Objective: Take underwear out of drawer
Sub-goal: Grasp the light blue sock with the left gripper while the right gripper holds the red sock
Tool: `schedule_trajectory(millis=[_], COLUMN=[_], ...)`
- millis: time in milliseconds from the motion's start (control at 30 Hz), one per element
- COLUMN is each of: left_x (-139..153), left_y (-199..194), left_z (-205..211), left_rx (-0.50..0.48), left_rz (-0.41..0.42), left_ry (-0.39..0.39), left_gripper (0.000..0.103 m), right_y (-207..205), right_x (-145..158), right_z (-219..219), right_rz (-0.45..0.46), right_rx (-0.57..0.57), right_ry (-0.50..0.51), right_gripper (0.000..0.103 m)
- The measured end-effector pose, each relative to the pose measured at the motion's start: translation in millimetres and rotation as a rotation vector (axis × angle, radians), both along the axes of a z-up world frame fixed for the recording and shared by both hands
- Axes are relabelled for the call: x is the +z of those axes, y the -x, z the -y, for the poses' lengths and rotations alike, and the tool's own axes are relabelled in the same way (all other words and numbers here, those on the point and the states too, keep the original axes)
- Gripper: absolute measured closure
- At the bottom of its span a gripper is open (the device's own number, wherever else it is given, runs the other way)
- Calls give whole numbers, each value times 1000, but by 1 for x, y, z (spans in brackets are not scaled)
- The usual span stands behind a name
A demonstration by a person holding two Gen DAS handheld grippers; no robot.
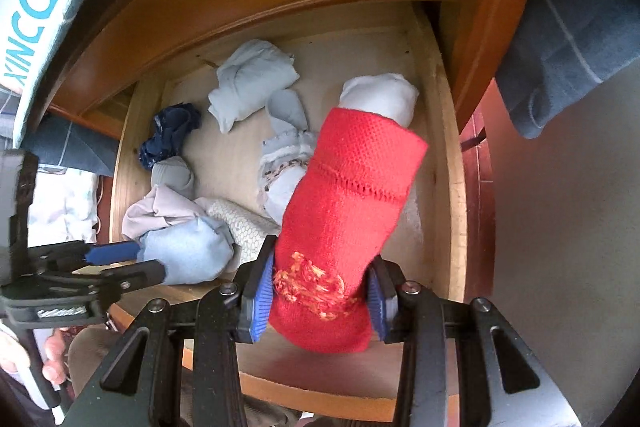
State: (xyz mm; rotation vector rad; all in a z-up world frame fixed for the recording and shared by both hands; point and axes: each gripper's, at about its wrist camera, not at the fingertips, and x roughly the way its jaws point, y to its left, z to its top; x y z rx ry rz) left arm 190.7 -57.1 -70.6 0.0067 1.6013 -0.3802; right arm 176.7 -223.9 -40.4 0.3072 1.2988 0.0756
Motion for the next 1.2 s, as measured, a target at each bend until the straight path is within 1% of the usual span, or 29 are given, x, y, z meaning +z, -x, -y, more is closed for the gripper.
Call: schedule_trajectory(millis=[133, 267, 367, 500, 533, 567, 700, 767, 867, 1067, 1200], left_x=[-11, -22, -27, -33, -33, -33, -32, -28, -23, -4, 16], left_y=[-9, -14, -16, -20, -20, -19, -13, -11, -8, 2, 4], left_z=[3, 12, 16, 18, 17, 17, 12, 10, 6, -3, -6], left_rx=[52, 65, 72, 104, 106, 108, 111, 113, 122, 114, 119], left_rz=[-23, -40, -50, -73, -68, -60, -44, -35, -24, 19, 57], left_ry=[-15, -57, -74, -74, -71, -64, -59, -58, -48, -28, -7], left_gripper=[41, 40, 39, 39, 40, 45, 55, 64, 70, 74, 74], right_y=[-1, -3, -3, -3, -3, -3, -3, -4, -5, -6, -6], right_x=[-3, -6, -7, -8, -9, -9, -9, -10, -10, -12, -13], right_z=[1, -3, -3, -4, -4, -4, -4, -4, -5, -9, -10], right_rz=[-13, -26, -30, -36, -37, -37, -37, -39, -40, -44, -46], right_rx=[-2, 6, 7, 6, 7, 6, 3, 3, 6, 20, 30], right_ry=[-24, -23, -24, -27, -27, -25, -23, -23, -14, 17, 39], right_gripper=[66, 66, 66, 66, 66, 66, 65, 65, 65, 65, 66])
